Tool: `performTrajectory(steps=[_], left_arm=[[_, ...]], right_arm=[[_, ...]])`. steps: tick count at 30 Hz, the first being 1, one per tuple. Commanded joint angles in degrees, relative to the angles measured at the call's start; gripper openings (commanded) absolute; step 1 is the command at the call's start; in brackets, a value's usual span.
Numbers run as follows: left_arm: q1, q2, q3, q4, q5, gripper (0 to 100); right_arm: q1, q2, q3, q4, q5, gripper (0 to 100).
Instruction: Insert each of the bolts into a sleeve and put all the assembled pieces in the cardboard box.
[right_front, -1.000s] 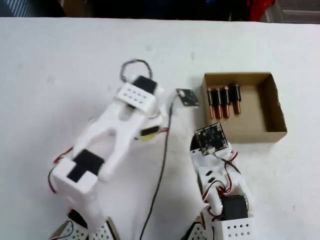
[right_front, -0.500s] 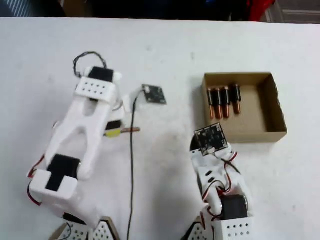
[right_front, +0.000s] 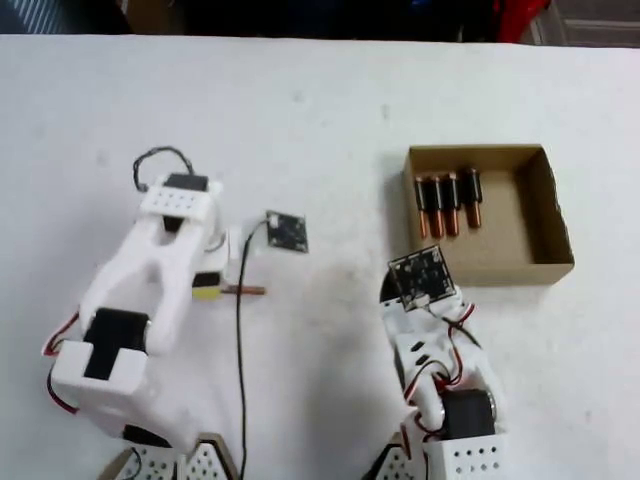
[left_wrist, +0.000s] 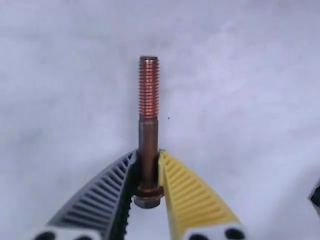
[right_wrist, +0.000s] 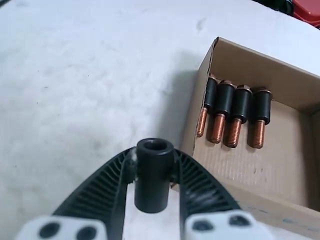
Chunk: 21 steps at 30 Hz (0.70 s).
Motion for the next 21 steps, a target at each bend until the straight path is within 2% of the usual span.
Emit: performTrajectory(steps=[1,12,17,21], left_arm=[[-0.4,-3.12,1.32,-3.08,-1.14,2],[-0.4,-3.12,1.76,-2.9,-0.7,3],[-0.4,-3.21,1.67,-2.11,-0.7,16],[-0.4,-3.3,1.41,-2.11,-0.7,17]], right_arm=[[0.04,-0.66,-0.35,-1.45,-0.18,1.8],[0.04,-0.66,-0.35,-1.45,-0.18,1.8],[0.04,-0.66,-0.35,-1.45,-0.18,1.8],[0.04,-0.66,-0.35,-1.45,-0.18,1.8]])
